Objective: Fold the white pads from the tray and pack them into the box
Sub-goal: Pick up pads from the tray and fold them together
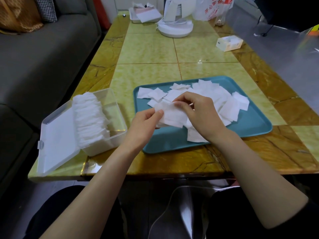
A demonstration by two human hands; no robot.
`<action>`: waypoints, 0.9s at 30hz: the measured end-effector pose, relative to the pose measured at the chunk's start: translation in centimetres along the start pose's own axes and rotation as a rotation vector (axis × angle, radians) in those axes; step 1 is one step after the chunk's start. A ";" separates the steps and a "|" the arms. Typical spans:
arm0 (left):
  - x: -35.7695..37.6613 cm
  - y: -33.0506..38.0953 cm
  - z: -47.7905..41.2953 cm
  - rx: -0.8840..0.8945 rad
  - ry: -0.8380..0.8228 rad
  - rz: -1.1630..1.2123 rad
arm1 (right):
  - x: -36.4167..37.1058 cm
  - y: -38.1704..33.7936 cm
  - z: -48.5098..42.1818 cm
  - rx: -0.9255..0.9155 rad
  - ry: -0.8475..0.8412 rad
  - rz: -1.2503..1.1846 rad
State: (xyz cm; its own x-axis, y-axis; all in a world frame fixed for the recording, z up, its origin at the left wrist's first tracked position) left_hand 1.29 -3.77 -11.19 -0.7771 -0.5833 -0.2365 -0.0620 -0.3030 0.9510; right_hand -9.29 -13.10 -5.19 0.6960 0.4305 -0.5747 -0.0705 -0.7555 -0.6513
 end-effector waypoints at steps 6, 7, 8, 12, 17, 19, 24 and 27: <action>-0.5 -0.9 -0.7 -0.034 0.046 -0.014 | -2.1 0.7 -0.2 0.095 0.150 -0.178; -0.6 -0.9 -0.8 -0.035 0.056 -0.015 | -1.9 0.6 -0.4 0.102 0.121 -0.242; -0.6 -0.9 -0.8 -0.037 0.060 -0.015 | -1.4 0.4 -0.5 0.110 0.071 -0.299; 0.1 -0.1 -0.2 -0.019 0.015 -0.002 | 0.9 0.9 0.0 0.165 -0.094 -0.298; 0.8 0.1 0.2 -0.034 -0.027 0.024 | 1.3 1.6 0.4 0.142 -0.092 -0.143; 0.9 0.0 0.4 -0.075 -0.050 0.072 | 1.5 1.8 0.4 0.139 -0.108 -0.101; 1.0 0.2 0.6 0.011 -0.050 -0.046 | 1.5 1.6 0.5 0.102 -0.086 -0.022; 0.2 0.2 0.5 0.025 0.028 -0.065 | 2.6 2.4 0.8 0.173 -0.187 0.007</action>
State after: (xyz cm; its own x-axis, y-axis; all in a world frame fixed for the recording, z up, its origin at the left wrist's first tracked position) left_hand 0.80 -3.60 -10.91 -0.7534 -0.5837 -0.3027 -0.1272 -0.3223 0.9380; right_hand -8.23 -13.35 -8.63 0.5522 0.5214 -0.6506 -0.2074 -0.6699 -0.7129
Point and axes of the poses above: each hand's wrist, its own z-axis away from the middle knuckle, its own x-axis out of the palm, y = z × x, the point moved 10 cm from there along -z, towards the middle knuckle, and after that the axes turned 9 degrees about -x, right-handed, at the moved point
